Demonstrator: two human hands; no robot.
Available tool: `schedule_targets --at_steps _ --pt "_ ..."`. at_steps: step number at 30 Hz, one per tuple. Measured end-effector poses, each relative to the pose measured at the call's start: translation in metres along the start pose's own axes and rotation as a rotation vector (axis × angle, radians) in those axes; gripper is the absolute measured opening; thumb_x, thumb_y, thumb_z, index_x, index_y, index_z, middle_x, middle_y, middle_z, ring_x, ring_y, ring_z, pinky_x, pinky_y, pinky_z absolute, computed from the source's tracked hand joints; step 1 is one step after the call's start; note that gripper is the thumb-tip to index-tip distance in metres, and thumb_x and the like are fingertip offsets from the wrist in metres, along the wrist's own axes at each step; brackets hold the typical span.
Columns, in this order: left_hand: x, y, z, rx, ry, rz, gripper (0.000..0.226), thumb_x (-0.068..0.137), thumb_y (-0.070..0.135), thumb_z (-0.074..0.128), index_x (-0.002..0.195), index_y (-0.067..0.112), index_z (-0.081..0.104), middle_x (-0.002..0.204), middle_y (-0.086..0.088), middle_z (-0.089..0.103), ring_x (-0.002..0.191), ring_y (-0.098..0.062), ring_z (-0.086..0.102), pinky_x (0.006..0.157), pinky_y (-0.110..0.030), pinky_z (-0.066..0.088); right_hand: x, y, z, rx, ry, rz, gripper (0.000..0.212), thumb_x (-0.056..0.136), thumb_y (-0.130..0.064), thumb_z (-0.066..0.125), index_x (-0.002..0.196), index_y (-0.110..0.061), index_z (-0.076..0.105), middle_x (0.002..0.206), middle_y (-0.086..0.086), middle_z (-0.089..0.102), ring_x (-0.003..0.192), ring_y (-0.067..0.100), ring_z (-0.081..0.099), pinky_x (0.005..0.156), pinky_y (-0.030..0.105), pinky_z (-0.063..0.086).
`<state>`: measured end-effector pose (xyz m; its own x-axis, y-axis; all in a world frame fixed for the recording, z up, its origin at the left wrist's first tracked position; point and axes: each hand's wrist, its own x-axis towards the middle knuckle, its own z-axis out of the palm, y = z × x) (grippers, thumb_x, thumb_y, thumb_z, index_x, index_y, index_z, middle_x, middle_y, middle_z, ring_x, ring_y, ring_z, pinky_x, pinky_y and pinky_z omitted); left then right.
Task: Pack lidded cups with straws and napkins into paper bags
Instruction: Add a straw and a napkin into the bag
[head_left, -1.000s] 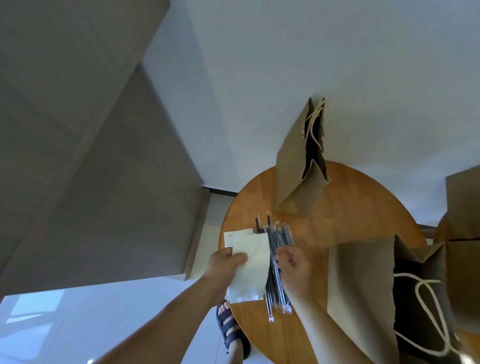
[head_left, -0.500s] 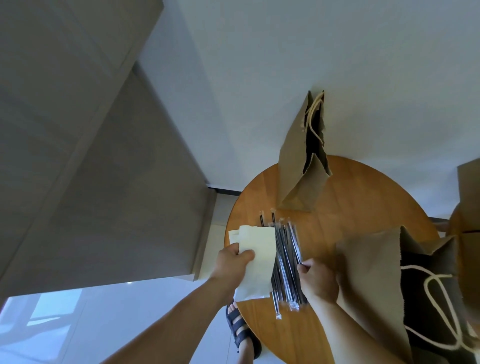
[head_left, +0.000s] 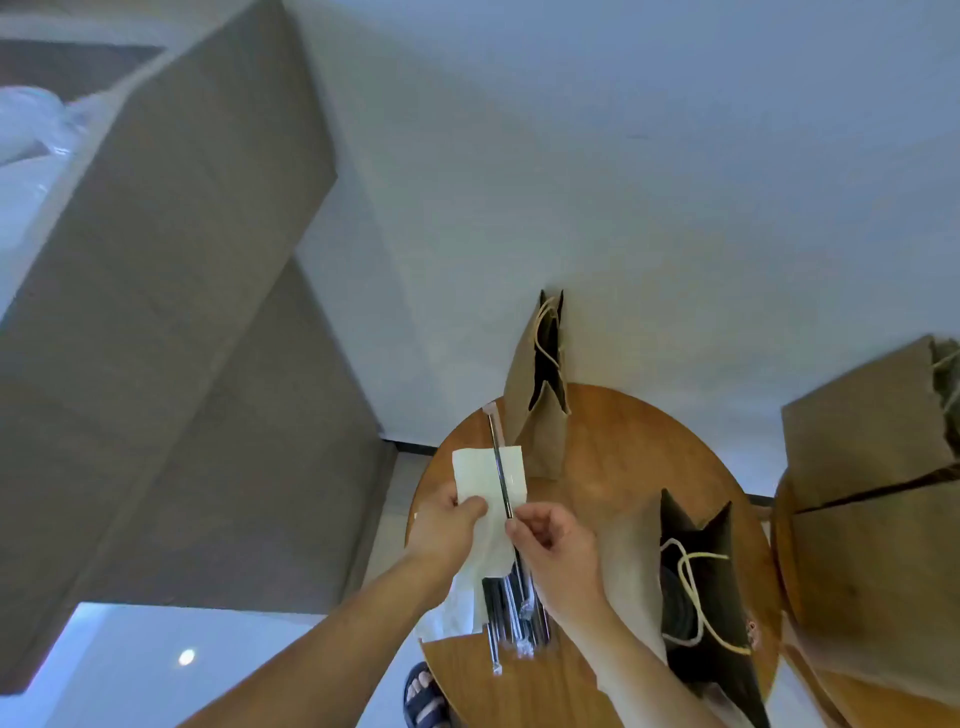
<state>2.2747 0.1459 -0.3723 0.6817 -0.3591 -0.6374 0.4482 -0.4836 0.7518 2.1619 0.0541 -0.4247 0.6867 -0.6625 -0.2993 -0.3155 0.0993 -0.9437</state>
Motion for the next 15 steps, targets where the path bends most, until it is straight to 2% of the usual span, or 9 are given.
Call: schedule_targets --at_steps 3,5,8,11,13,15 --pt "-0.019 0.021 0.007 -0.074 -0.045 0.061 0.03 0.091 0.009 0.054 0.113 0.024 0.067 0.105 -0.001 0.074 0.097 -0.023 0.069 0.087 -0.041 0.058 -0.003 -0.028 -0.011 -0.039 -0.038 -0.068 0.021 0.087 -0.024 0.075 0.089 -0.044 0.07 0.087 -0.01 0.073 0.081 0.01 0.07 0.075 0.03 0.059" --pt "-0.029 0.033 0.013 -0.12 -0.076 0.097 0.028 0.089 0.009 0.055 0.108 0.023 0.071 0.1 -0.001 0.076 0.094 -0.023 0.071 0.081 -0.039 0.059 -0.007 -0.042 -0.018 -0.04 -0.026 -0.09 0.014 0.087 -0.023 0.075 0.084 -0.037 0.07 0.083 -0.01 0.073 0.077 0.009 0.069 0.074 0.031 0.059" --pt "-0.045 0.049 0.02 -0.137 -0.086 0.163 0.017 0.088 0.021 0.065 0.102 0.019 0.074 0.095 -0.003 0.076 0.091 -0.024 0.073 0.075 -0.039 0.06 -0.011 -0.061 -0.031 -0.031 -0.013 -0.115 0.012 0.086 -0.021 0.076 0.08 -0.031 0.07 0.079 -0.007 0.072 0.071 0.01 0.068 0.07 0.028 0.057" --pt "-0.059 0.064 0.026 -0.111 -0.097 0.241 0.016 0.087 0.025 0.069 0.101 0.019 0.074 0.093 -0.002 0.076 0.09 -0.024 0.073 0.076 -0.04 0.06 -0.014 -0.082 -0.046 -0.062 -0.043 -0.152 0.011 0.086 -0.021 0.076 0.08 -0.028 0.069 0.078 -0.007 0.072 0.07 0.011 0.068 0.07 0.033 0.058" --pt "-0.07 0.076 0.03 -0.125 -0.107 0.277 0.014 0.089 0.022 0.069 0.101 0.018 0.074 0.092 -0.003 0.077 0.091 -0.026 0.073 0.076 -0.04 0.061 -0.017 -0.095 -0.057 -0.101 -0.027 -0.186 0.011 0.084 -0.026 0.077 0.083 -0.03 0.067 0.077 -0.008 0.071 0.07 0.009 0.067 0.069 0.032 0.057" --pt "-0.081 0.088 0.035 -0.141 -0.127 0.308 0.016 0.091 0.02 0.068 0.104 0.014 0.073 0.094 -0.008 0.076 0.093 -0.029 0.072 0.079 -0.045 0.061 -0.018 -0.109 -0.07 -0.162 0.034 -0.242 0.024 0.081 -0.035 0.08 0.097 -0.034 0.062 0.089 -0.013 0.069 0.081 0.001 0.065 0.071 0.024 0.054"
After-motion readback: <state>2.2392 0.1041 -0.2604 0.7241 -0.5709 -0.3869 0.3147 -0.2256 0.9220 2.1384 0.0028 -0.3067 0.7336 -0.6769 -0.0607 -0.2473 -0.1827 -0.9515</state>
